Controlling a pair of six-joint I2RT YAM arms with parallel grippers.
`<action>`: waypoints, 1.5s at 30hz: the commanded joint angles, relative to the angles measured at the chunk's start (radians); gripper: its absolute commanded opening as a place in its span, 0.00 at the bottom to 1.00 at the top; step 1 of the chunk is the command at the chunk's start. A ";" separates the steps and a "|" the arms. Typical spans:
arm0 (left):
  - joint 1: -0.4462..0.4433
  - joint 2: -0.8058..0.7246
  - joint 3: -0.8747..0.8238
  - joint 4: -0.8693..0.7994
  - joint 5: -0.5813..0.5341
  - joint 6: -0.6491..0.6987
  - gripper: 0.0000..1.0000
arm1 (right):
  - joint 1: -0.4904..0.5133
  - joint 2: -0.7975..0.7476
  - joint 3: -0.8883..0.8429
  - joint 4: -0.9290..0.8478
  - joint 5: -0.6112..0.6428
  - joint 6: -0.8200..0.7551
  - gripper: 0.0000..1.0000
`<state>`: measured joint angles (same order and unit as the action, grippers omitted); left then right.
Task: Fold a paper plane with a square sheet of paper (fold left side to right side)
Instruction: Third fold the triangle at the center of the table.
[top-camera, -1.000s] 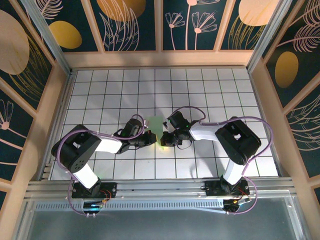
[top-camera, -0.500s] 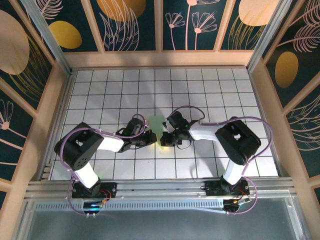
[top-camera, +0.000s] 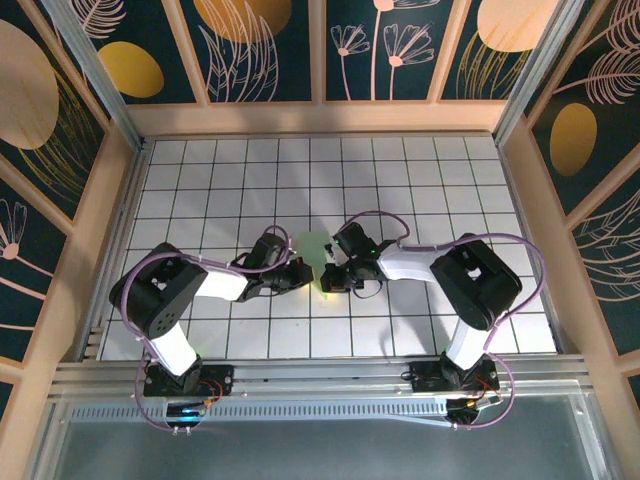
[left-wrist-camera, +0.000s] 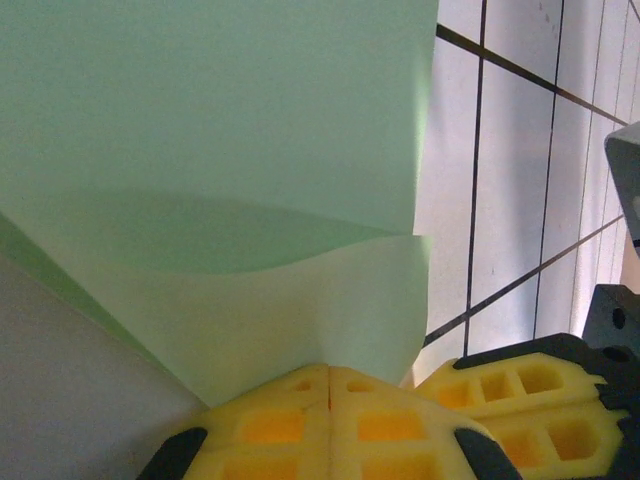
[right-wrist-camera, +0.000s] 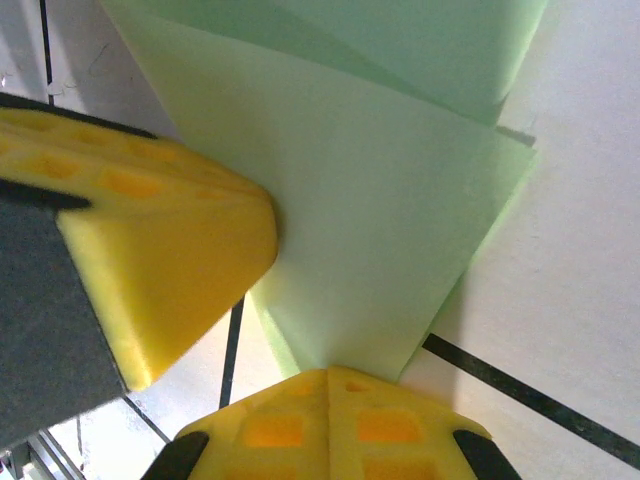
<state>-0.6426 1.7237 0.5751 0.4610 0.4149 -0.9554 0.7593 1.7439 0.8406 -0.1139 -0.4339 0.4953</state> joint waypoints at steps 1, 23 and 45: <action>0.070 0.045 0.003 -0.044 -0.119 0.042 0.00 | -0.015 0.068 -0.039 -0.148 0.175 -0.030 0.00; 0.247 0.001 0.024 -0.123 -0.152 0.182 0.00 | -0.033 0.050 -0.052 -0.126 0.150 -0.026 0.00; 0.047 -0.044 0.051 0.005 -0.024 0.124 0.00 | -0.083 0.014 -0.051 -0.127 0.136 -0.067 0.00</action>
<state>-0.5907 1.6455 0.5842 0.4156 0.3653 -0.8165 0.6991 1.7344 0.8291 -0.1074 -0.4381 0.4503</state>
